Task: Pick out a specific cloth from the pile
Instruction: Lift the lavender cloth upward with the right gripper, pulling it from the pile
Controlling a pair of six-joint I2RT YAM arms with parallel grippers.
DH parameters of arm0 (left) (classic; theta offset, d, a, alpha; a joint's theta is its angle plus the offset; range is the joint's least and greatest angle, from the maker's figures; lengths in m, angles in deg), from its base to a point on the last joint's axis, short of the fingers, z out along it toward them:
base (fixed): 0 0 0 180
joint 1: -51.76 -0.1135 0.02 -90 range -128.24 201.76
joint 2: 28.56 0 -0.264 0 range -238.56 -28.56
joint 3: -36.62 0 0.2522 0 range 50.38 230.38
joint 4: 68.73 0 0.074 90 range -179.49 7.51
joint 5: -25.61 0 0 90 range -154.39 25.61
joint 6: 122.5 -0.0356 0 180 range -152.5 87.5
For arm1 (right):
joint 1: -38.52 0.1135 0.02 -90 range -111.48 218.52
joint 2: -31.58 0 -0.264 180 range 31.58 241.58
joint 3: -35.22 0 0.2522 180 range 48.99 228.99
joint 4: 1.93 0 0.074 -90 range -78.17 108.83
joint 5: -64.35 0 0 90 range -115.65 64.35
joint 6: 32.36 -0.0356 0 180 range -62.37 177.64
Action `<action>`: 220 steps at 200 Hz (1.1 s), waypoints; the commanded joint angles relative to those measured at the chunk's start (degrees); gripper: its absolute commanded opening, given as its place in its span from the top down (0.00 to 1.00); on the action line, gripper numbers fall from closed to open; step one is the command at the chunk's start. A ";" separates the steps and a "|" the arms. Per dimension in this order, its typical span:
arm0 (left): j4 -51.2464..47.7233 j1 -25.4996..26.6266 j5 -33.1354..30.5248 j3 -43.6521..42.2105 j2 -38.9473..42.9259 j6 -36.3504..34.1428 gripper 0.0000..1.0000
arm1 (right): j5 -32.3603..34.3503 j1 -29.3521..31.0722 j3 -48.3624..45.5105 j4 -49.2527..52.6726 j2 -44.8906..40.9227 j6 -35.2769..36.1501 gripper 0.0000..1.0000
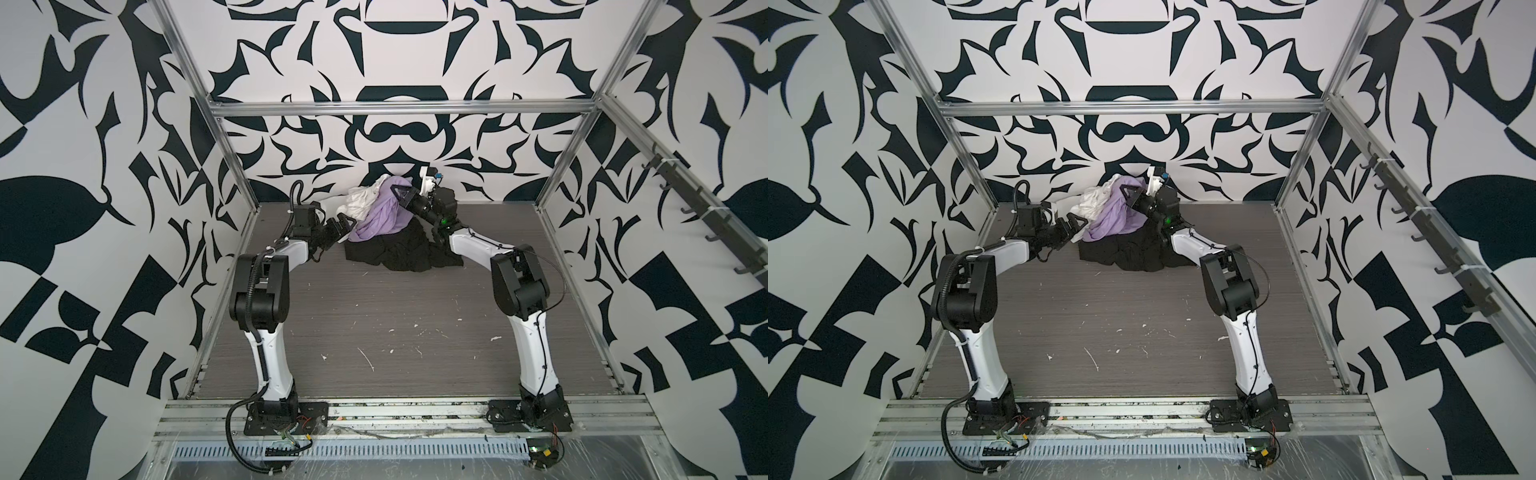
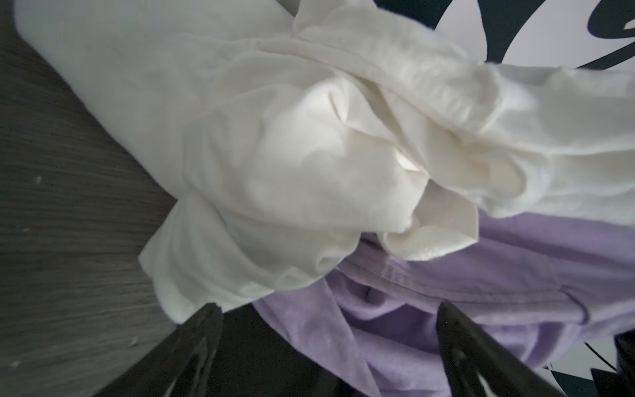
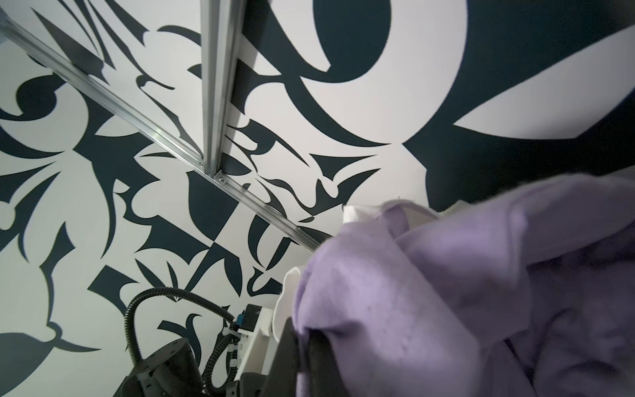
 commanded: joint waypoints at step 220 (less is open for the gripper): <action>0.18 0.74 0.48 1.87 -3.13 -0.81 0.02 | -23.48 -5.55 14.88 -5.61 -3.45 2.07 1.00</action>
